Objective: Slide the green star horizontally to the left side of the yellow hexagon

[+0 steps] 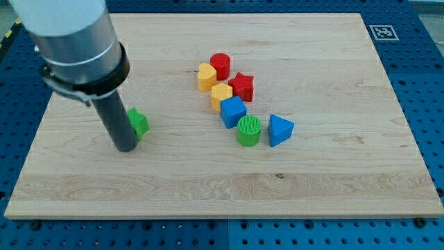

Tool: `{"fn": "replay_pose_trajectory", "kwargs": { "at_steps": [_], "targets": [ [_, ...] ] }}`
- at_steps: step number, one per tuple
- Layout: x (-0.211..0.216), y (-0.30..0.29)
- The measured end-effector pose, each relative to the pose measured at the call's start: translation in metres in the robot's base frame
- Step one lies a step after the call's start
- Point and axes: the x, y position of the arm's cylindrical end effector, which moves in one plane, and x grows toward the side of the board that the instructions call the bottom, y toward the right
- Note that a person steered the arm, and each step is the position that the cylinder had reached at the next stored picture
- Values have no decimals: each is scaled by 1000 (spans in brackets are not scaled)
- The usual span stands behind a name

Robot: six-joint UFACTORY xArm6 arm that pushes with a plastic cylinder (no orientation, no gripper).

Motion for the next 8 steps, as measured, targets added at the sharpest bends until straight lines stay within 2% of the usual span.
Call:
{"fn": "replay_pose_trajectory", "kwargs": {
  "at_steps": [1, 2, 3, 4, 5, 6, 8],
  "targets": [
    [-18, 0],
    [-17, -6],
    [-10, 19],
    [-14, 19],
    [-46, 19],
    [-52, 19],
    [-34, 19]
  ]
}}
